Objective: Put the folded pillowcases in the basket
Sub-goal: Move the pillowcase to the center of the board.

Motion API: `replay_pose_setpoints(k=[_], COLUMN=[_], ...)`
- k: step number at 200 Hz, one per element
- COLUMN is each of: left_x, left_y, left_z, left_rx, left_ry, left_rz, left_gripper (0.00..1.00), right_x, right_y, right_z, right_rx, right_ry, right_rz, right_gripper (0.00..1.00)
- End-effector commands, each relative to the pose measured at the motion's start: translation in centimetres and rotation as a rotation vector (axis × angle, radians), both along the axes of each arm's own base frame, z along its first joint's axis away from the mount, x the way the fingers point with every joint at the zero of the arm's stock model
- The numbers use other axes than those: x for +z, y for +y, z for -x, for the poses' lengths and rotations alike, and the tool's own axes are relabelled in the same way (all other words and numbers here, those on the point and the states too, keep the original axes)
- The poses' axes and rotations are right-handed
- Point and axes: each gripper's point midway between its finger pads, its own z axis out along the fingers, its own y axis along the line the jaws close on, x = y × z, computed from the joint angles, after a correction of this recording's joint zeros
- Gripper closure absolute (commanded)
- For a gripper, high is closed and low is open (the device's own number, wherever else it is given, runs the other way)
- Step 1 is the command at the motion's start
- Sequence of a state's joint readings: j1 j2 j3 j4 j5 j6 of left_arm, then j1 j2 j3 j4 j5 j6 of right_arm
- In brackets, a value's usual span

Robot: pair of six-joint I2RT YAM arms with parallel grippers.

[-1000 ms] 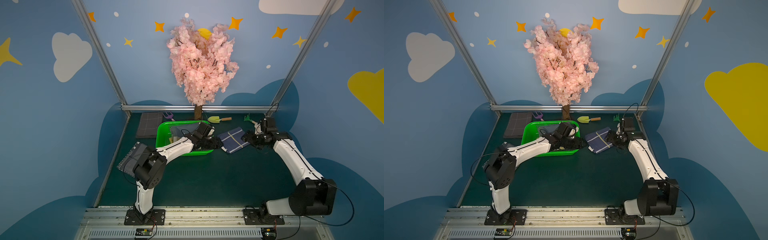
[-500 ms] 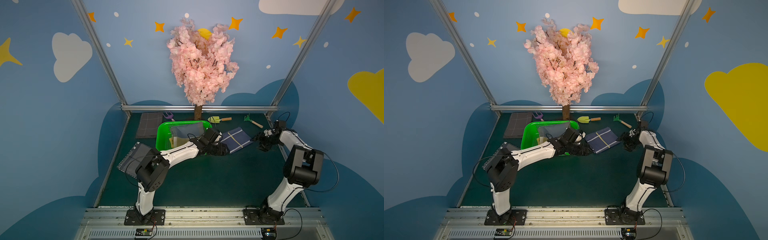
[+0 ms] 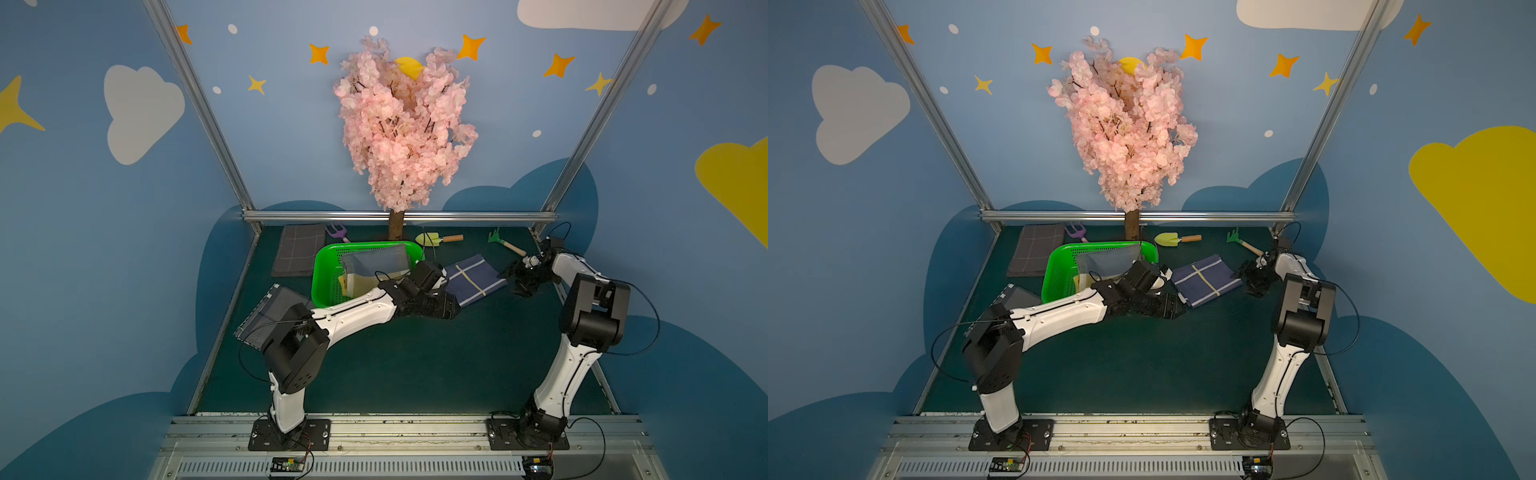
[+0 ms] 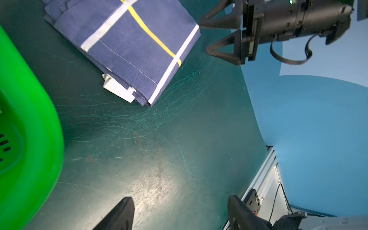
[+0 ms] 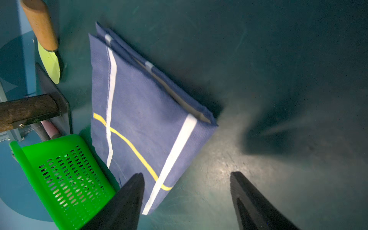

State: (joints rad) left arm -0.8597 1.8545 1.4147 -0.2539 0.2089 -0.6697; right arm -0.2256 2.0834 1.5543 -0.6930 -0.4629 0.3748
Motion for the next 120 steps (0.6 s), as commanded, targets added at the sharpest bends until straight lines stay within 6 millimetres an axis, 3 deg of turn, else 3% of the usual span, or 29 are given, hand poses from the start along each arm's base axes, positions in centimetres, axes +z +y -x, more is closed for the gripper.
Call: replay_pose_setpoints(k=[1, 92, 120], left_x=[-0.8, -0.9, -0.8], left_y=[0.5, 0.8, 1.0], left_z=[0.9, 1.1, 1.2], left_rx=[-0.011, -0.02, -0.022], left_ry=[0.034, 0.04, 0.037], left_rz=[-0.021, -0.04, -0.045], left_gripper=[0.23, 0.22, 0.22], right_x=[-0.1, -3.3, -3.3], right_y=[0.1, 1.4, 1.7], right_z=[-0.4, -1.4, -1.5], right_rx=[0.033, 0.082, 0.083], right_ry=[0.015, 0.077, 0.08], right_rz=[0.017, 0.043, 0.039], right_gripper=[0.27, 0.28, 0.38])
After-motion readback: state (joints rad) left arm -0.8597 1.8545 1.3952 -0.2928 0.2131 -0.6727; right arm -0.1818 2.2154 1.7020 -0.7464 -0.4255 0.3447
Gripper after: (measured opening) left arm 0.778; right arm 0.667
